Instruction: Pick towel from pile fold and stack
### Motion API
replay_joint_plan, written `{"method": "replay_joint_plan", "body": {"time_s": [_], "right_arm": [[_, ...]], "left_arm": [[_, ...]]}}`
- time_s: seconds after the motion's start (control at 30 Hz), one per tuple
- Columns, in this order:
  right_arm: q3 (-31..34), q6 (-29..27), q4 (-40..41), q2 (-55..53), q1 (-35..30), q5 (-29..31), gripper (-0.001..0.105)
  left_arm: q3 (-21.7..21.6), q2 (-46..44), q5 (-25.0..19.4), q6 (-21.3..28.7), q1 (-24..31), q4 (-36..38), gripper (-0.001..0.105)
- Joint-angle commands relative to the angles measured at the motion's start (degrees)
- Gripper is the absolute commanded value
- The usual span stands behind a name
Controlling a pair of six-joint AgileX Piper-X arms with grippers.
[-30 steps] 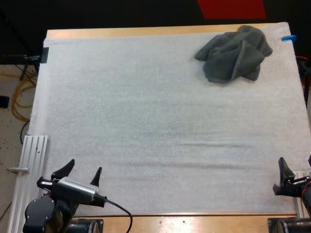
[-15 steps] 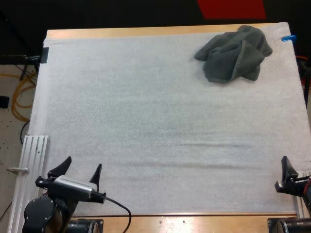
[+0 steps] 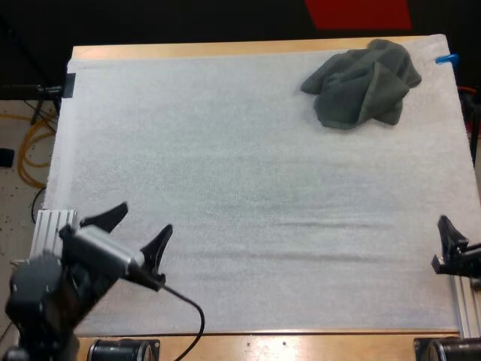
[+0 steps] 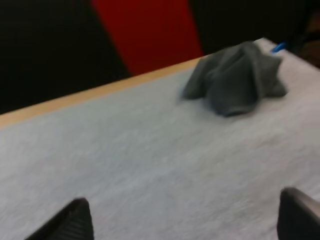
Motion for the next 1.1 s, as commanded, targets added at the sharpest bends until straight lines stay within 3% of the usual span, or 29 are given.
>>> {"method": "replay_joint_plan", "body": {"time_s": [0.0, 0.17, 0.3, 0.5, 0.67, 1.07], "right_arm": [[-1.8, -0.2, -0.2, 1.2, 0.0, -3.0, 0.070], [-8.8, 0.4, -0.5, 10.1, 0.0, -10.7, 0.070], [-11.7, 0.6, -2.9, 16.8, 0.0, -11.5, 0.070], [-15.2, 1.6, -9.7, 30.8, 0.0, -9.6, 0.070], [-18.2, 5.2, -16.9, 45.1, 0.0, -2.6, 0.070], [-29.0, 14.2, -22.3, 73.8, 0.0, -2.0, 0.070]], "left_arm": [[-1.3, 1.5, 2.0, -0.5, -0.4, -1.0, 0.072], [-4.3, 6.1, 2.7, -0.5, -6.6, -4.8, 0.072], [-4.4, 8.4, 2.7, -0.5, -10.8, -6.0, 0.072], [-4.4, 11.9, 2.7, -1.2, -12.1, -7.1, 0.072], [-4.4, 13.8, 2.7, -1.4, -12.1, -10.6, 0.072], [-4.4, 16.7, 2.7, -1.4, -12.1, -12.2, 0.072]]}}
